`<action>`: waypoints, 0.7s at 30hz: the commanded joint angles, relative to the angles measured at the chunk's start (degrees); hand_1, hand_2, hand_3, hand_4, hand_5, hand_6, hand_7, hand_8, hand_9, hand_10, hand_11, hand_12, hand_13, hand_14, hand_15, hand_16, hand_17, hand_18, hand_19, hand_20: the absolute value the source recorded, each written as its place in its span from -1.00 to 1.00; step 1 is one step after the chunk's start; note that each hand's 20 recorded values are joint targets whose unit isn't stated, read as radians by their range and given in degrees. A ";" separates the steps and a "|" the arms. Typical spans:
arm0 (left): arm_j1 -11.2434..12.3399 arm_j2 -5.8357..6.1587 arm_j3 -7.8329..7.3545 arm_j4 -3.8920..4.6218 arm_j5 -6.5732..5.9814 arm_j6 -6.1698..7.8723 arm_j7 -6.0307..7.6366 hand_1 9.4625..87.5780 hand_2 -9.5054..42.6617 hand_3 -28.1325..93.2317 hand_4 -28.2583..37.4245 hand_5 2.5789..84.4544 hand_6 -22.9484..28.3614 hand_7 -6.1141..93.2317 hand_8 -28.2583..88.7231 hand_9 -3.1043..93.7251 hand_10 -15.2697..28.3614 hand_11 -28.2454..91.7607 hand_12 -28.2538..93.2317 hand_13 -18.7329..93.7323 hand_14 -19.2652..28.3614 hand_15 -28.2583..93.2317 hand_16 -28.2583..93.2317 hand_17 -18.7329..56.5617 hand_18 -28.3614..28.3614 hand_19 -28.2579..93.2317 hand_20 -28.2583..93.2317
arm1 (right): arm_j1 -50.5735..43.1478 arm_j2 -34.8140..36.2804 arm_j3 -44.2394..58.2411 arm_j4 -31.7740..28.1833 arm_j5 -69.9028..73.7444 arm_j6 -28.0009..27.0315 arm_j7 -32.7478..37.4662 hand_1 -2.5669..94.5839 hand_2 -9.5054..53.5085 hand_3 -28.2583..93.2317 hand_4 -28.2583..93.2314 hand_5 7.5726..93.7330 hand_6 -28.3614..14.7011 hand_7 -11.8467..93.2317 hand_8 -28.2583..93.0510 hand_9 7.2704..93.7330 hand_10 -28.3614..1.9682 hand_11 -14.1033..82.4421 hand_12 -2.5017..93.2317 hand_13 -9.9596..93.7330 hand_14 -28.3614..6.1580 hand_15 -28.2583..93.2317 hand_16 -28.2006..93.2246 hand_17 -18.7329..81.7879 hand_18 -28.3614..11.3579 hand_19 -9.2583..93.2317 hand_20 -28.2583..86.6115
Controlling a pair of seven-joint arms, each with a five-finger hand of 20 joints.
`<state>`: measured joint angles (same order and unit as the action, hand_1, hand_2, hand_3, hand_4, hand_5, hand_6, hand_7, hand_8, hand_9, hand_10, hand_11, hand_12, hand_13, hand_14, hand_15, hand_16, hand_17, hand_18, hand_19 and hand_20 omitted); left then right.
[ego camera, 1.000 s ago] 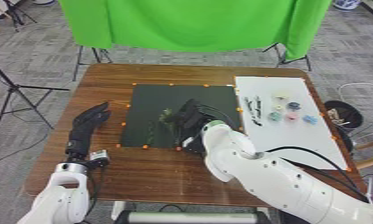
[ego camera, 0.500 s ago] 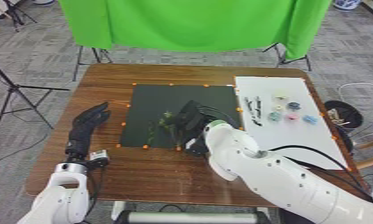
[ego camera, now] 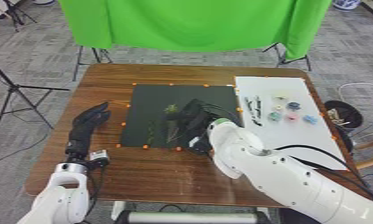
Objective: Arrange flowers
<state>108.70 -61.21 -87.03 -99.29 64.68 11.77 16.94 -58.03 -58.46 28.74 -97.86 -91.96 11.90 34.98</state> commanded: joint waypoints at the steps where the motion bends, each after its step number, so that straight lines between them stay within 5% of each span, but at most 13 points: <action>1: 0.66 -0.55 0.24 0.25 0.03 -0.47 -0.50 -0.72 -0.91 0.70 -0.97 0.02 -0.11 -0.56 -0.68 0.01 0.29 -0.24 -0.38 -0.04 0.45 -0.28 -0.56 -0.42 0.38 -0.47 -0.31 | 0.46 0.98 0.01 -0.19 -1.54 -6.04 -1.00 -0.48 -1.00 0.52 -0.72 0.15 0.25 -0.57 -0.65 0.34 -0.15 -0.53 -0.65 0.95 0.26 0.10 -0.07 0.58 -0.23 0.95 0.00; 7: 0.46 -0.55 0.45 0.32 0.06 -0.71 -0.67 -0.71 -0.91 0.70 -0.98 0.02 -0.11 -0.56 -0.68 0.01 0.29 -0.24 -0.38 -0.04 0.45 -0.28 -0.56 -0.42 0.38 -0.47 -0.31 | 0.85 1.26 -0.49 -0.40 -2.15 -6.14 -1.50 -0.30 -1.00 0.60 -0.74 0.17 0.37 -0.51 -0.66 0.34 -0.01 -0.51 -0.66 0.95 0.32 0.10 -0.07 0.57 -0.21 0.95 -0.01; 21: 0.44 -0.58 0.37 0.34 -0.03 -0.35 -0.23 -0.72 -0.90 0.70 -0.98 0.02 -0.11 -0.56 -0.68 0.02 0.29 -0.24 -0.38 -0.03 0.45 -0.28 -0.56 -0.42 0.38 -0.47 -0.31 | 1.73 3.47 -0.01 -3.82 -4.61 4.94 -6.76 -0.39 -1.00 0.60 -0.73 0.20 0.32 -0.49 -0.68 0.38 -0.06 -0.49 -0.65 0.95 0.34 0.13 -0.06 0.57 -0.22 0.98 0.01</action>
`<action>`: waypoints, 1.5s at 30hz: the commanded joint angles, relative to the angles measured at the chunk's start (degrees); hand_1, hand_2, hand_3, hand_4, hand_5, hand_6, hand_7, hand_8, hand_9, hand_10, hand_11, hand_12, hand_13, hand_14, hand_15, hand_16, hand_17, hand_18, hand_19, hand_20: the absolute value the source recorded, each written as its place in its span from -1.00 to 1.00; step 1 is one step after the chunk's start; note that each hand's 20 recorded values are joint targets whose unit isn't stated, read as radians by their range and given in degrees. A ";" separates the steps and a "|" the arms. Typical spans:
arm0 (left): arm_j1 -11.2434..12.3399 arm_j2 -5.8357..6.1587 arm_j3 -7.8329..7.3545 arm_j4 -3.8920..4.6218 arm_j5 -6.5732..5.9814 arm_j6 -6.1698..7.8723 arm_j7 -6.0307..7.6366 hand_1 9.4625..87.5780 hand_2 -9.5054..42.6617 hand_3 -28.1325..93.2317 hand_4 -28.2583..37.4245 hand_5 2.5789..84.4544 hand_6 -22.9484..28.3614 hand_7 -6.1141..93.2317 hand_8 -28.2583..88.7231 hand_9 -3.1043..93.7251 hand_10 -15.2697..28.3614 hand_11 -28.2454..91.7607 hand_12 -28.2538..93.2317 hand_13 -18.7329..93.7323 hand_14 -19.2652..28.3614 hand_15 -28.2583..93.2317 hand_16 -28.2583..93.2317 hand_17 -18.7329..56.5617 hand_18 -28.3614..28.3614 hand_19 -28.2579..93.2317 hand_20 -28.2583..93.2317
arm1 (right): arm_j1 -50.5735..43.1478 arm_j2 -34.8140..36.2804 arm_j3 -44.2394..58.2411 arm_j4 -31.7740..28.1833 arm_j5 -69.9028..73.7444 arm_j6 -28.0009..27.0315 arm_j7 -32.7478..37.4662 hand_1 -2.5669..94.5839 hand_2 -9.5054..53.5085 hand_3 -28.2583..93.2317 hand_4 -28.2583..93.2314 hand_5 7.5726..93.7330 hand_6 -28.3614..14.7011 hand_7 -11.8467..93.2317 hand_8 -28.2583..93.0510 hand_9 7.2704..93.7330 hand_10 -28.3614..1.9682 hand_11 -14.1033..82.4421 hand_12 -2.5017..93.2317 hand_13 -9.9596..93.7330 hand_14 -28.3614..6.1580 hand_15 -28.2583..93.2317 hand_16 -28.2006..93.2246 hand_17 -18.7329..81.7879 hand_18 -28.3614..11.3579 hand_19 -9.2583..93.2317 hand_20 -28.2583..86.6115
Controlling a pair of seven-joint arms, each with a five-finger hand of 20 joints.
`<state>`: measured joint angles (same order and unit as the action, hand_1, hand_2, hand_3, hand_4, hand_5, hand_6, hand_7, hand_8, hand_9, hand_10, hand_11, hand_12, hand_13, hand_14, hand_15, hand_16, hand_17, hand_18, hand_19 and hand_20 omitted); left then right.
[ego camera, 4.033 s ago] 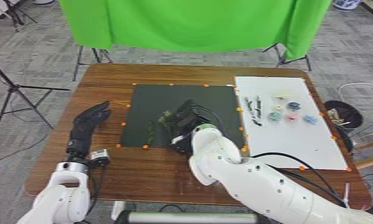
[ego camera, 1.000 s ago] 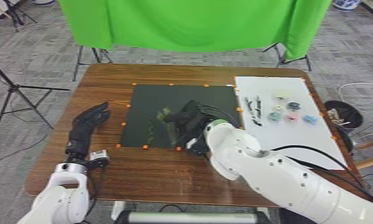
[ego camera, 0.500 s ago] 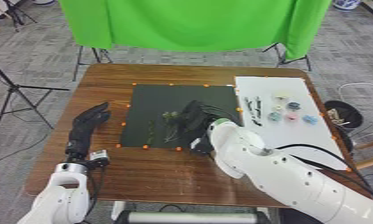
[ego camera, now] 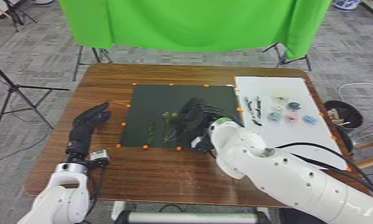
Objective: Arrange flowers
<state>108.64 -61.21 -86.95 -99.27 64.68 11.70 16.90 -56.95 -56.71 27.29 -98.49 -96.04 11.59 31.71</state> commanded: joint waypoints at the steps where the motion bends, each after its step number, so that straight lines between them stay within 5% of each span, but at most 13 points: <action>1: 0.54 -0.61 0.30 0.32 -0.12 -0.18 -0.20 -0.72 -0.90 0.70 -0.98 0.02 -0.11 -0.56 -0.68 0.02 0.29 -0.24 -0.38 -0.03 0.45 -0.28 -0.56 -0.42 0.38 -0.47 -0.31 | 0.54 1.99 1.31 -3.95 0.82 6.42 -4.22 -0.40 -1.00 0.61 -0.73 0.22 0.31 -0.49 -0.68 0.39 -0.06 -0.48 -0.65 0.95 0.34 0.13 -0.06 0.57 -0.24 0.98 0.02; 9: 0.15 -0.87 0.63 0.53 -0.03 -0.34 -0.17 -0.71 -0.90 0.70 -0.98 0.02 -0.11 -0.56 -0.68 0.02 0.29 -0.24 -0.38 -0.03 0.45 -0.27 -0.56 -0.42 0.38 -0.47 -0.31 | -1.50 2.39 -0.44 -6.95 7.56 3.55 -10.75 -0.47 -0.78 0.59 -0.73 0.29 0.30 -0.48 -0.68 0.47 -0.04 -0.47 -0.66 0.97 0.31 0.16 -0.06 0.57 -0.27 1.00 0.06; 21: 0.72 -1.05 0.15 0.26 -0.21 0.12 -0.19 -0.71 -0.89 0.70 -0.98 0.02 -0.11 -0.56 -0.68 0.02 0.29 -0.24 -0.38 -0.03 0.45 -0.27 -0.56 -0.42 0.38 -0.47 -0.31 | -4.20 2.58 2.72 -5.39 12.60 -13.80 -13.59 -0.52 -0.47 0.59 -0.77 0.11 0.24 -0.55 -0.66 0.21 0.10 -0.56 -0.75 0.99 0.32 0.18 -0.08 0.59 -0.27 1.00 0.10; 38: 0.74 -1.21 0.14 0.27 -0.27 -0.03 -0.15 -0.71 -0.89 0.70 -0.98 0.02 -0.11 -0.56 -0.68 0.02 0.29 -0.24 -0.38 -0.03 0.45 -0.27 -0.56 -0.42 0.38 -0.47 -0.31 | -6.76 5.84 5.95 -5.80 12.01 -17.30 -11.75 -0.57 -0.40 0.60 -0.77 0.07 0.21 -0.57 -0.65 0.16 0.12 -0.56 -0.79 0.98 0.32 0.23 -0.12 0.60 -0.30 1.00 0.14; 45: 0.95 -1.18 0.19 0.16 -0.19 -0.11 -0.25 -0.71 -0.89 0.70 -0.98 0.02 -0.11 -0.56 -0.68 0.02 0.29 -0.24 -0.38 -0.03 0.45 -0.27 -0.56 -0.42 0.38 -0.47 -0.31 | -6.68 6.65 6.95 -7.71 12.28 -13.01 -12.78 -0.59 -0.45 0.61 -0.76 0.13 0.20 -0.56 -0.66 0.24 0.07 -0.55 -0.78 0.99 0.31 0.24 -0.12 0.61 -0.32 1.00 0.17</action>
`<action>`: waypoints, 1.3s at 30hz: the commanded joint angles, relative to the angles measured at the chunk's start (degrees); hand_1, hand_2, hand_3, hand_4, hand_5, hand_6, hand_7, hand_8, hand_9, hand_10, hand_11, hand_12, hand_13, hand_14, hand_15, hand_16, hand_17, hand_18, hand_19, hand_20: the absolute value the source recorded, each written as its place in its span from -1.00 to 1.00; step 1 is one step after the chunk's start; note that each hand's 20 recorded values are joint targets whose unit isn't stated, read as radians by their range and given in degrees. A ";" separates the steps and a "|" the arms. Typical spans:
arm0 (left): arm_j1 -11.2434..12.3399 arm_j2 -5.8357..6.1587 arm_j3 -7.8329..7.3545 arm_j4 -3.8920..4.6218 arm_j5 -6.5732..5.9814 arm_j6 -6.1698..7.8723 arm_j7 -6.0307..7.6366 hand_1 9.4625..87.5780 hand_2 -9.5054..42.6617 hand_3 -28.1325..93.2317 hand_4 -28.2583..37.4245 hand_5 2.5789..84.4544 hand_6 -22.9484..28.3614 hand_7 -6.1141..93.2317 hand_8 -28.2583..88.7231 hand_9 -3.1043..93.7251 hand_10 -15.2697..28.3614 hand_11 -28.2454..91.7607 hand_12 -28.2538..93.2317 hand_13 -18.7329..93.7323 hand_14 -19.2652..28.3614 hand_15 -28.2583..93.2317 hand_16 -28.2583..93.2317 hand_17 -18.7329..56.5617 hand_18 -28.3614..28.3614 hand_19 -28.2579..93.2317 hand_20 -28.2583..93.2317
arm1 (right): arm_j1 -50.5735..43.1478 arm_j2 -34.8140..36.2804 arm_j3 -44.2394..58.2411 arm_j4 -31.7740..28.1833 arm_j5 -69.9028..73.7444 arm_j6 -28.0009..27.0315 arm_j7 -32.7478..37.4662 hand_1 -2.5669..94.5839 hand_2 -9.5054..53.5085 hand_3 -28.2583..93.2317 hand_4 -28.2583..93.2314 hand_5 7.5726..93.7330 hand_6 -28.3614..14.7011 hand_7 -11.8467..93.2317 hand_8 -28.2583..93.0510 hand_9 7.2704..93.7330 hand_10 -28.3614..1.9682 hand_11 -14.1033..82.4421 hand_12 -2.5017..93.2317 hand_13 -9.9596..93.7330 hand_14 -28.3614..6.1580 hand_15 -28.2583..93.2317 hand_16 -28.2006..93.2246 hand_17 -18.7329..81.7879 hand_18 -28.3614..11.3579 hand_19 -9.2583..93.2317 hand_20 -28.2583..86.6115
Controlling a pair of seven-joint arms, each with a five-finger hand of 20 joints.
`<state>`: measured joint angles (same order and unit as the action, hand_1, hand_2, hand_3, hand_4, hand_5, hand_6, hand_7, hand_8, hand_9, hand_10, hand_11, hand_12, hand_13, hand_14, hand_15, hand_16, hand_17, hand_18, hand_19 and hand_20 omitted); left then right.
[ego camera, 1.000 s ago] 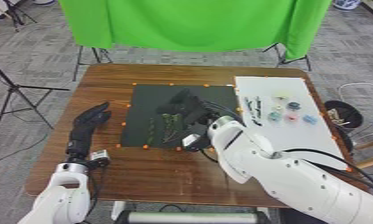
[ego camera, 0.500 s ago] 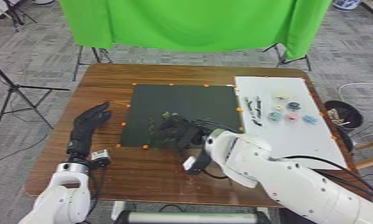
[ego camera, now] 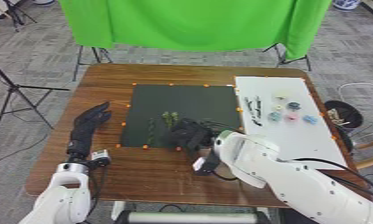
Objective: Arrange flowers
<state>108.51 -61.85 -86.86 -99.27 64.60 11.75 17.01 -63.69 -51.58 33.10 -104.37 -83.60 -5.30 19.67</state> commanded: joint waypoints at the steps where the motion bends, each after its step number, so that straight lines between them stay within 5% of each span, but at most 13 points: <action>1: 1.04 -0.49 0.19 0.18 -0.13 -0.15 -0.36 -0.71 -0.89 0.70 -0.98 0.02 -0.11 -0.56 -0.68 0.02 0.29 -0.24 -0.38 -0.03 0.45 -0.27 -0.56 -0.42 0.38 -0.47 -0.31 | 0.33 1.41 1.17 -2.09 -0.17 5.04 -1.19 -0.59 -0.46 0.61 -0.76 0.15 0.20 -0.56 -0.66 0.26 0.06 -0.54 -0.77 0.99 0.31 0.25 -0.12 0.61 -0.33 1.00 0.18; 10: 0.30 -0.36 0.75 0.60 -0.08 -0.67 -0.47 -0.71 -0.89 0.70 -0.98 0.02 -0.11 -0.56 -0.68 0.02 0.29 -0.24 -0.38 -0.03 0.45 -0.27 -0.56 -0.42 0.39 -0.47 -0.31 | 3.35 -1.20 -0.43 -2.21 0.22 9.08 -3.15 -0.61 -0.49 0.62 -0.75 0.20 0.21 -0.55 -0.66 0.31 0.04 -0.53 -0.76 1.00 0.32 0.26 -0.12 0.62 -0.33 1.00 0.21; 27: 0.00 -0.47 0.87 0.72 -0.11 -0.77 -0.38 -0.71 -0.89 0.70 -0.98 0.02 -0.11 -0.56 -0.68 0.02 0.29 -0.23 -0.38 -0.03 0.45 -0.27 -0.56 -0.42 0.38 -0.47 -0.31 | 2.49 -2.81 -2.01 2.47 -1.07 1.95 -0.37 -0.59 -0.46 0.62 -0.76 0.10 0.19 -0.57 -0.66 0.19 0.09 -0.56 -0.78 0.99 0.32 0.25 -0.12 0.61 -0.32 1.00 0.19; 39: 0.11 -0.58 0.92 0.69 -0.11 -0.61 -0.35 -0.71 -0.89 0.70 -0.98 0.02 -0.11 -0.56 -0.68 0.02 0.29 -0.24 -0.38 -0.03 0.45 -0.27 -0.56 -0.42 0.38 -0.47 -0.31 | 1.59 -0.45 -0.52 1.04 -0.57 2.02 0.99 -0.60 -0.46 0.63 -0.76 0.10 0.19 -0.58 -0.65 0.19 0.09 -0.55 -0.79 1.00 0.33 0.25 -0.12 0.62 -0.31 1.00 0.19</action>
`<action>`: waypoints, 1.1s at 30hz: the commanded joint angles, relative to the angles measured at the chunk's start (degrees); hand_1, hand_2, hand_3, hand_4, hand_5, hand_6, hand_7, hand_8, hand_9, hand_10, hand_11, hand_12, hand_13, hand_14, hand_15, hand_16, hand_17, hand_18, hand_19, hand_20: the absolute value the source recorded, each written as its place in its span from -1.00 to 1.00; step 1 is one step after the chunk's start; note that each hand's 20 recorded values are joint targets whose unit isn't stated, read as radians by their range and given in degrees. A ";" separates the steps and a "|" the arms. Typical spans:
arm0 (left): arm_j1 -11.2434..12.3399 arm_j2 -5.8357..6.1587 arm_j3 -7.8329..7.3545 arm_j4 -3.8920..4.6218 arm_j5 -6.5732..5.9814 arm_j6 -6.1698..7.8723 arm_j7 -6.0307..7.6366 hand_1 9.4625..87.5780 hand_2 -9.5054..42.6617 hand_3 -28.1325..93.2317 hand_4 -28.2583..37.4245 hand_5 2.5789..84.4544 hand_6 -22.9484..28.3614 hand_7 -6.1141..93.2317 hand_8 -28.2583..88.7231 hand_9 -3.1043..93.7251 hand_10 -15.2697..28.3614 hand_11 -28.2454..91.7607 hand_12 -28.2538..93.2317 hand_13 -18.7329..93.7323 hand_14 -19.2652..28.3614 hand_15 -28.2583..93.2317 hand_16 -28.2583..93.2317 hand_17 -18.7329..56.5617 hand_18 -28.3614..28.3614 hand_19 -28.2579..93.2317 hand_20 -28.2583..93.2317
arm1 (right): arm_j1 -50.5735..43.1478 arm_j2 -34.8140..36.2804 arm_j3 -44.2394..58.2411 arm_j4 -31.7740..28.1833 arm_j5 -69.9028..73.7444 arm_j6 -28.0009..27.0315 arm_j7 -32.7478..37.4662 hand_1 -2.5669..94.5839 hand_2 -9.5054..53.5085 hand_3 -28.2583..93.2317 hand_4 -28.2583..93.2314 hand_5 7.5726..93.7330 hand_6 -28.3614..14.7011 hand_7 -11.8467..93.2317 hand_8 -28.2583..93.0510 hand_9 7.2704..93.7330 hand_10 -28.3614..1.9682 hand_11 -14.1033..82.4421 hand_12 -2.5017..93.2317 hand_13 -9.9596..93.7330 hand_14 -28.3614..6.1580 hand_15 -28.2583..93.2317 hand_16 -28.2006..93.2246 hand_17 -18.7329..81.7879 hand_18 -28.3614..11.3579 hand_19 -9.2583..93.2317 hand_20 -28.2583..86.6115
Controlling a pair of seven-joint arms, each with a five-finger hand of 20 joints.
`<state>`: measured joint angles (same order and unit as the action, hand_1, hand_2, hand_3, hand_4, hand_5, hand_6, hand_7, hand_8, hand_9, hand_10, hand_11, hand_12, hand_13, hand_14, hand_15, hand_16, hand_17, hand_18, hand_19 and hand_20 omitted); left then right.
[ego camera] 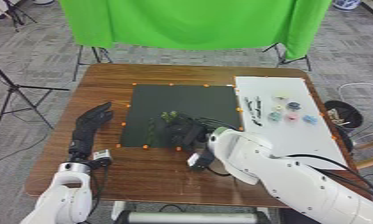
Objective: Arrange flowers
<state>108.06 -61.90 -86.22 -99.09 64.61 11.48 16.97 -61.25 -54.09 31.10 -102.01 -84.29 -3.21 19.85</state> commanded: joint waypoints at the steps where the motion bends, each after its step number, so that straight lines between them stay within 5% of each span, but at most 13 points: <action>1: 0.62 -0.53 0.25 0.45 -0.14 -0.31 -0.34 -0.71 -0.89 0.70 -0.98 0.02 -0.11 -0.56 -0.68 0.02 0.29 -0.24 -0.38 -0.03 0.45 -0.27 -0.56 -0.42 0.38 -0.47 -0.31 | -0.89 2.24 1.46 -1.52 0.36 0.28 0.97 -0.61 -0.46 0.63 -0.76 0.10 0.19 -0.57 -0.65 0.19 0.09 -0.55 -0.78 1.00 0.33 0.25 -0.12 0.62 -0.31 1.00 0.19; 20: 0.46 -0.48 0.36 0.40 -0.15 -0.12 -0.11 -0.71 -0.89 0.70 -0.98 0.02 -0.11 -0.56 -0.68 0.02 0.29 -0.24 -0.38 -0.03 0.45 -0.27 -0.56 -0.42 0.38 -0.47 -0.31 | -1.53 1.48 3.02 -4.68 4.74 0.47 -0.43 -0.62 -0.49 0.63 -0.75 0.15 0.19 -0.57 -0.66 0.25 0.07 -0.54 -0.78 1.00 0.33 0.25 -0.12 0.62 -0.30 1.00 0.19; 30: 0.22 -0.64 0.58 0.38 -0.17 -0.24 0.06 -0.71 -0.89 0.70 -0.98 0.02 -0.11 -0.56 -0.68 0.02 0.29 -0.24 -0.38 -0.03 0.45 -0.27 -0.56 -0.42 0.39 -0.47 -0.31 | -5.83 5.71 13.95 -10.11 -0.98 10.96 -1.40 -0.61 -0.50 0.61 -0.76 0.19 0.20 -0.55 -0.66 0.29 0.04 -0.54 -0.77 1.00 0.32 0.26 -0.13 0.63 -0.31 1.00 0.19; 33: 0.52 -0.58 0.36 0.24 -0.24 -0.16 0.04 -0.71 -0.89 0.70 -0.98 0.02 -0.11 -0.56 -0.68 0.02 0.29 -0.23 -0.38 -0.03 0.45 -0.27 -0.56 -0.42 0.39 -0.47 -0.31 | -11.46 9.27 22.37 -13.49 -7.48 12.85 1.19 -0.51 -0.74 0.59 -0.74 0.20 0.20 -0.55 -0.66 0.30 0.04 -0.54 -0.76 1.00 0.33 0.26 -0.13 0.62 -0.30 1.00 0.19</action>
<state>107.99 -61.91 -86.10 -99.10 64.59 11.50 17.07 -65.95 -51.91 40.40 -109.86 -80.38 5.55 18.33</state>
